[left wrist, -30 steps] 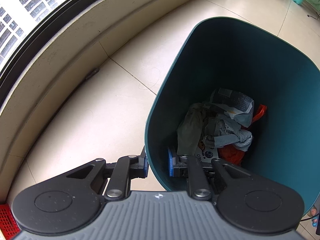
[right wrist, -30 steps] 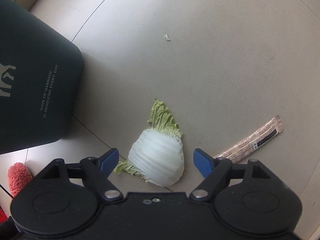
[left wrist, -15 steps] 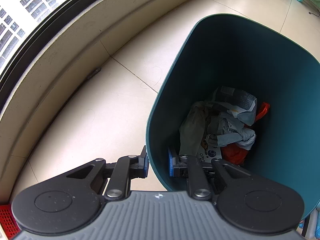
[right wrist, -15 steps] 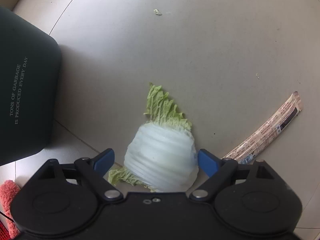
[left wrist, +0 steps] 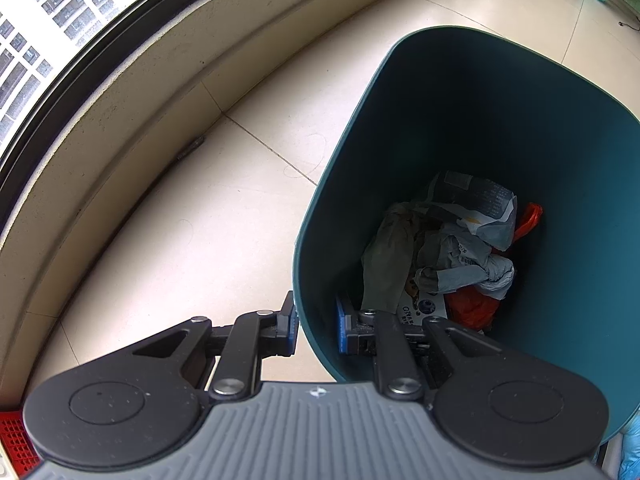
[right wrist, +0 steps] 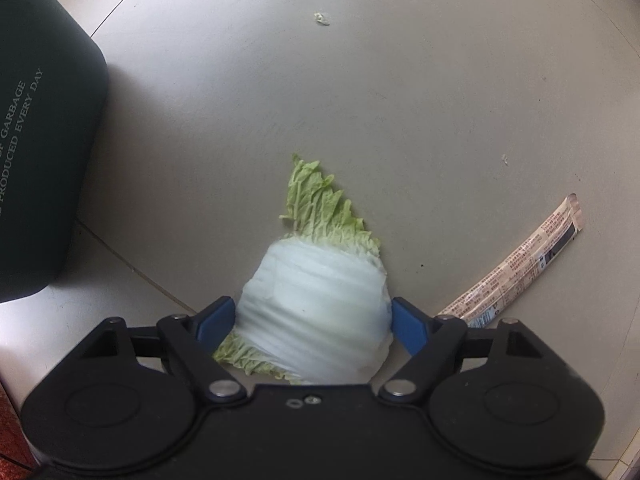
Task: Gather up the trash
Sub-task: 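Grasp the white cabbage half with the right gripper and lift, then carry the cabbage into the green bin and open the right gripper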
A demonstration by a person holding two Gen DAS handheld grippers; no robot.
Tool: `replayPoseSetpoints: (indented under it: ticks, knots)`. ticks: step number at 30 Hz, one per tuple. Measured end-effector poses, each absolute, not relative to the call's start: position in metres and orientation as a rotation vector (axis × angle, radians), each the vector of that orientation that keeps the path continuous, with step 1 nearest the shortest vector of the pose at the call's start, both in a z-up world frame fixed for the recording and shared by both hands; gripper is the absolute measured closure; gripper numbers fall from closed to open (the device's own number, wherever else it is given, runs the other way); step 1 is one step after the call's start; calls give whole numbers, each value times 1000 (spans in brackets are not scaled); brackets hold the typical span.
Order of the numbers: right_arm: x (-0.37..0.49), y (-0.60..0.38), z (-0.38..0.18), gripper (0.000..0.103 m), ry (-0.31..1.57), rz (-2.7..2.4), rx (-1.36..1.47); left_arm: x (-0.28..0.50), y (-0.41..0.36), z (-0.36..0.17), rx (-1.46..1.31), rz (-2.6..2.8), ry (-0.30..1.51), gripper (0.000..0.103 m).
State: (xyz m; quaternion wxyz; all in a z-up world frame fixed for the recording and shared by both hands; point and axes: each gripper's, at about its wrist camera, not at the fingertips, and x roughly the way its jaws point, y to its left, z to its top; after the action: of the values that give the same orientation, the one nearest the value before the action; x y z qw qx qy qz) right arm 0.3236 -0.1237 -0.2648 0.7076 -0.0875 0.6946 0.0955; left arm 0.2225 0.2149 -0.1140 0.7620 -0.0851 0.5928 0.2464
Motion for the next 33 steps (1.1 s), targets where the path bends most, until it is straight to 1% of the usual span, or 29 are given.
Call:
replayPoseSetpoints:
  ticks: [6, 12, 15, 22, 26, 33]
  knots:
    - [324, -122, -263, 24, 1559, 228, -241, 223, 216, -114, -186, 538, 1291, 86]
    - [328, -122, -251, 25, 1557, 252, -246, 223, 217, -113, -189, 534, 1285, 86]
    - [331, -118, -234, 25, 1535, 285, -270, 222, 217, -112, -194, 531, 1283, 86]
    - [341, -117, -169, 25, 1468, 366, -289, 220, 219, -110, -206, 527, 1287, 86]
    - [353, -120, -115, 25, 1408, 428, -231, 221, 221, -109, -211, 526, 1285, 86]
    - [348, -112, -18, 25, 1269, 564, -157, 221, 218, -107, -205, 519, 1280, 86]
